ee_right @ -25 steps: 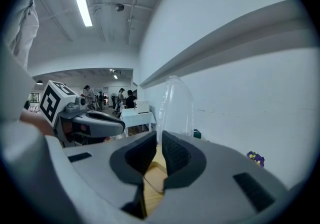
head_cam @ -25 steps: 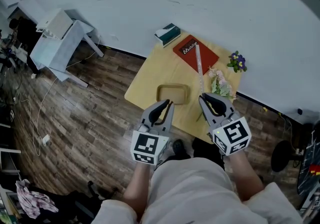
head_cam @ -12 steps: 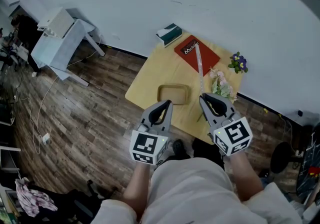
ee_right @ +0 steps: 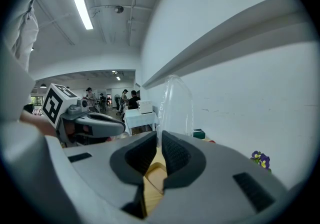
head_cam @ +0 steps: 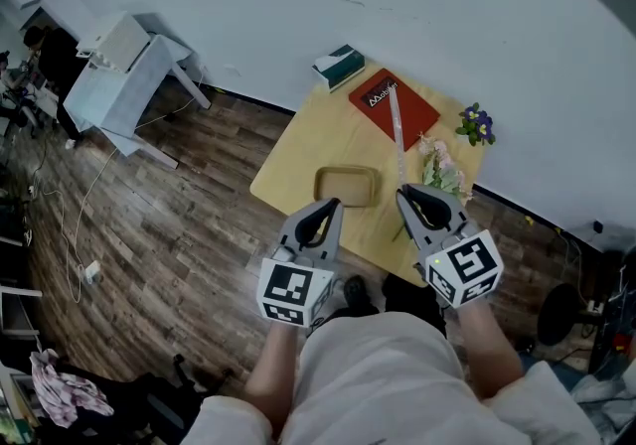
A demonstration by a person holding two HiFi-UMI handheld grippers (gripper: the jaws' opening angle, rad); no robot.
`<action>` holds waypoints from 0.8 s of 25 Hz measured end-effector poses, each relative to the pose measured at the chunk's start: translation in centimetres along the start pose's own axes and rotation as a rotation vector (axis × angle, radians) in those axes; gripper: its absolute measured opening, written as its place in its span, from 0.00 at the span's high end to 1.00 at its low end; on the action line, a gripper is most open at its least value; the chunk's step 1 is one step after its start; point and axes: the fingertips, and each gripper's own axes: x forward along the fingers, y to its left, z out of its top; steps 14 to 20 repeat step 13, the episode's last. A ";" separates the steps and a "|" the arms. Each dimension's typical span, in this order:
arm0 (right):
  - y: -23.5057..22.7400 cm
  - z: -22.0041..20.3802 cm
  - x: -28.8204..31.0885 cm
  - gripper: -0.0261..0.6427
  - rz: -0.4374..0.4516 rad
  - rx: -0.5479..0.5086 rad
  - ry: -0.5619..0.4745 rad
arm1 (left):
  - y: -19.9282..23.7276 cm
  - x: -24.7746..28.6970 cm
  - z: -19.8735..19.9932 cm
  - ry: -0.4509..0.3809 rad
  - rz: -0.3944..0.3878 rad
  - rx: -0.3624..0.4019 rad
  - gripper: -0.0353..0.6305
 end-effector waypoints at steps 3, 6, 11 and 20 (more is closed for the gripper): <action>0.1 0.0 0.0 0.91 0.001 -0.002 0.004 | 0.0 -0.1 0.0 0.000 0.000 -0.001 0.94; 0.1 0.0 0.0 0.91 0.000 -0.004 0.006 | 0.1 -0.1 0.1 -0.001 -0.001 -0.002 0.94; 0.0 -0.1 0.2 0.91 0.008 -0.018 0.014 | 0.1 0.2 0.1 -0.001 -0.003 -0.001 0.94; 0.0 -0.1 0.3 0.91 0.010 -0.023 0.015 | 0.2 0.2 0.0 0.000 -0.004 -0.002 0.94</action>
